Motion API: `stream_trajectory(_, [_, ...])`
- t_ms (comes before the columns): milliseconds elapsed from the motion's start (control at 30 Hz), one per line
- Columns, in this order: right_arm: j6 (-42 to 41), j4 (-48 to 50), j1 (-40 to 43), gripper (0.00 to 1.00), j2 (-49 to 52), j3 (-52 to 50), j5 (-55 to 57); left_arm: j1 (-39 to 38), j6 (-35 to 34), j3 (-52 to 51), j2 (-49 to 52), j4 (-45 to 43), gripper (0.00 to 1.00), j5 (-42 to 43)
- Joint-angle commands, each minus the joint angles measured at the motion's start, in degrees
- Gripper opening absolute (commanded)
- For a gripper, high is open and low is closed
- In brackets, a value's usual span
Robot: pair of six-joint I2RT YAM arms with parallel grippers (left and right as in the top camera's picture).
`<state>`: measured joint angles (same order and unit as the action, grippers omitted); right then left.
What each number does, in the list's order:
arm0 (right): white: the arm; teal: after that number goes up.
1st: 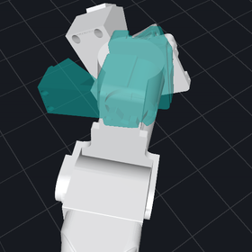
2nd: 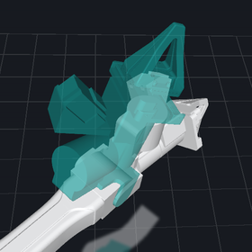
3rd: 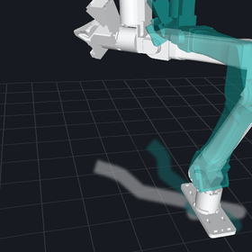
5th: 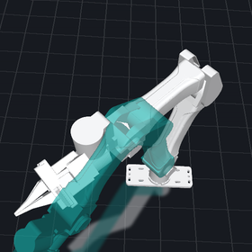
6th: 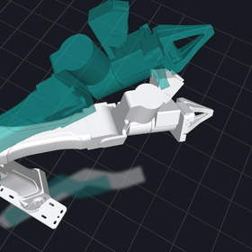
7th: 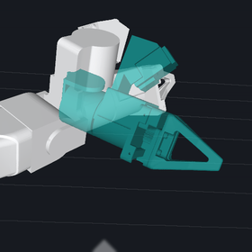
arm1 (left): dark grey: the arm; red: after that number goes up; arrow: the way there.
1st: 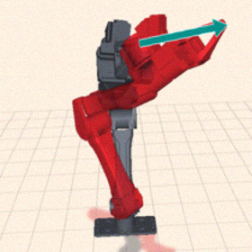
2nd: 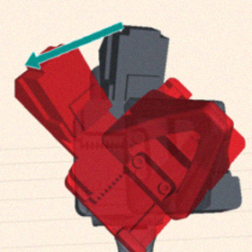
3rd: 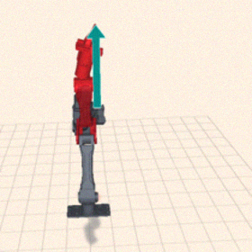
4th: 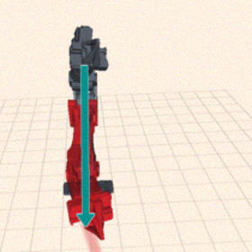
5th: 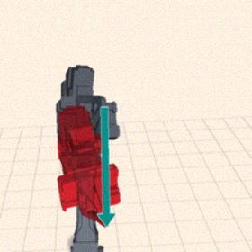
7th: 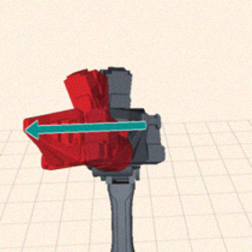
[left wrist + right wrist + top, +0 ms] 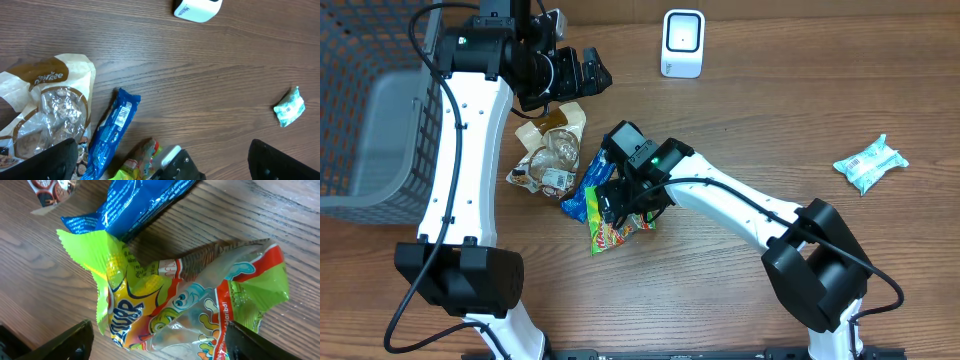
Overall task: Scan the item barcode
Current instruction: 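Grasp the green candy bag with the right gripper and lift it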
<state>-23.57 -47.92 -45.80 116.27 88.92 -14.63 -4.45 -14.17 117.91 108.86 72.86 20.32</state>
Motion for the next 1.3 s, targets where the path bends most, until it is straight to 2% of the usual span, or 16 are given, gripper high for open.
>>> stream_trajectory(0, [-2.27, 0.22, -0.59, 0.84, -0.52, 0.15, 1.64, 0.31, 0.92, 0.59, -0.85, -0.02, 1.00, -0.42])
stream_trajectory(133, [-5.20, 0.35, -1.42, 0.84, 0.96, 0.13, 5.64, 0.31, 0.90, 0.59, -0.85, -0.02, 1.00, -0.42])
stream_trajectory(300, [-5.20, 1.68, -1.62, 0.82, 3.96, 0.11, 3.82, 0.31, 0.90, 0.59, -0.85, -0.02, 1.00, -0.42])
stream_trajectory(567, [-8.20, 2.73, -2.71, 0.72, 7.56, 0.11, 3.61, 0.31, 0.90, 0.59, -0.85, -0.02, 1.00, -0.42])
stream_trajectory(600, [-8.41, 2.64, -2.71, 0.67, 7.96, 0.11, 3.41, 0.31, 0.90, 0.59, -0.85, -0.02, 1.00, -0.42])
stream_trajectory(700, [-9.49, 2.45, -2.34, 0.30, 7.96, 0.11, 2.91, 0.31, 0.90, 0.59, -0.85, -0.02, 1.00, -0.42])
stream_trajectory(833, [-9.46, 2.45, -2.34, 0.06, 7.93, 0.13, 0.90, 0.31, 0.90, 0.59, -0.85, -0.02, 1.00, -0.42])
stream_trajectory(1000, [-7.41, -0.81, -1.31, 0.04, 7.56, 1.77, -2.84, 0.31, 0.90, 0.59, -0.85, -0.02, 1.00, -0.42])
stream_trajectory(1267, [11.13, -10.16, 7.37, 0.04, -1.92, 4.57, -25.68, 0.31, 0.90, 0.59, -0.85, -0.02, 1.00, -0.42])
